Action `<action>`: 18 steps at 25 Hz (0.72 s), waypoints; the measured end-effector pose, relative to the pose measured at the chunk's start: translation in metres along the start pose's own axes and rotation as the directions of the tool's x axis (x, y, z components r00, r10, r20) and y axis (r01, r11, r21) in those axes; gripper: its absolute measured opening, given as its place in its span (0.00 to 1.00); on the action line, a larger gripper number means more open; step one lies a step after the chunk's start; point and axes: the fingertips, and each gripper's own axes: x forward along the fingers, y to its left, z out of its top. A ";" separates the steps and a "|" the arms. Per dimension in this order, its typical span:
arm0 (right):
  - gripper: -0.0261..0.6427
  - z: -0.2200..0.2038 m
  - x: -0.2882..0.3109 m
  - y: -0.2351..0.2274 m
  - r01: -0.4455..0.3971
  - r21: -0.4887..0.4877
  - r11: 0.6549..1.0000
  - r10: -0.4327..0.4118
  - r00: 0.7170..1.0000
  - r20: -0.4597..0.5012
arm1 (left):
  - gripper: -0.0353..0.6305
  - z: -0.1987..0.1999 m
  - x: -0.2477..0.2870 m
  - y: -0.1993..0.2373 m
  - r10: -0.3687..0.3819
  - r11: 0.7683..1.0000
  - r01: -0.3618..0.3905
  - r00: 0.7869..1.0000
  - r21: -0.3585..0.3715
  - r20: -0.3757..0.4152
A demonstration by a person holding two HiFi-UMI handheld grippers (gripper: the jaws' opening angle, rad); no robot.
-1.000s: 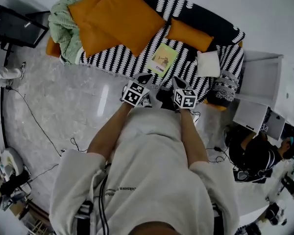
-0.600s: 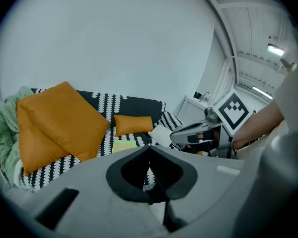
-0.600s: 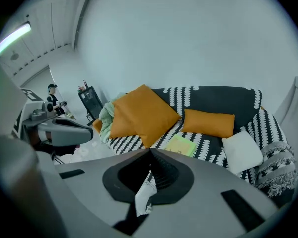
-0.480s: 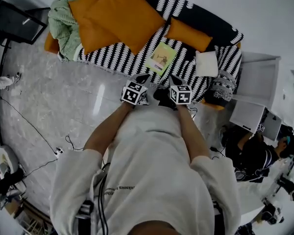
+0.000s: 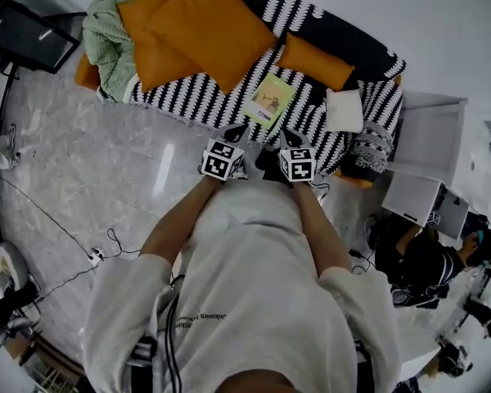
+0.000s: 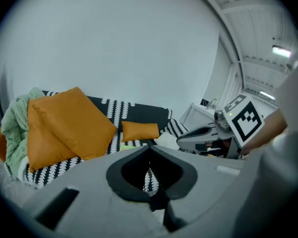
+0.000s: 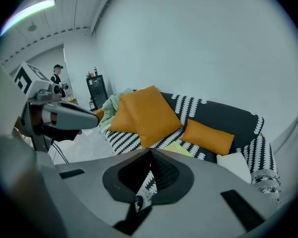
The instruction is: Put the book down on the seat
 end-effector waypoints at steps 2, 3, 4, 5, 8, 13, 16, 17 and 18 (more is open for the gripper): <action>0.05 -0.002 -0.001 -0.001 0.011 0.019 1.000 -0.011 1.000 -0.002 | 0.07 -0.002 0.001 -0.006 -0.020 0.999 0.020 1.000 0.031 -0.019; 0.05 -0.001 -0.001 -0.002 0.014 0.025 1.000 -0.014 1.000 -0.001 | 0.07 -0.003 0.003 -0.008 -0.030 0.998 0.031 0.999 0.050 -0.031; 0.05 -0.001 -0.001 -0.002 0.014 0.029 0.999 -0.014 1.000 0.002 | 0.07 -0.004 0.005 -0.011 -0.038 0.996 0.041 0.998 0.074 -0.042; 0.05 0.000 0.000 -0.002 0.012 0.033 0.999 -0.012 1.000 0.004 | 0.07 -0.006 0.006 -0.013 -0.045 0.993 0.051 0.998 0.103 -0.051; 0.05 -0.003 -0.001 -0.008 0.022 0.077 0.997 -0.023 1.000 0.011 | 0.06 -0.005 0.005 -0.022 -0.063 0.984 0.072 0.996 0.162 -0.055; 0.05 -0.009 -0.006 -0.021 0.065 0.168 0.984 -0.069 0.997 0.018 | 0.07 -0.011 0.006 -0.023 -0.074 0.984 0.085 0.995 0.157 -0.073; 0.05 -0.005 -0.005 -0.019 0.052 0.157 0.986 -0.057 0.998 0.028 | 0.07 -0.013 0.008 -0.023 -0.077 0.987 0.087 0.994 0.136 -0.080; 0.05 -0.003 -0.005 -0.017 0.046 0.146 0.988 -0.051 0.998 0.031 | 0.07 -0.013 0.009 -0.024 -0.078 0.987 0.089 0.994 0.135 -0.083; 0.05 -0.002 -0.004 -0.015 0.040 0.132 0.990 -0.044 0.999 0.030 | 0.06 -0.013 0.010 -0.024 -0.079 0.987 0.091 0.993 0.136 -0.085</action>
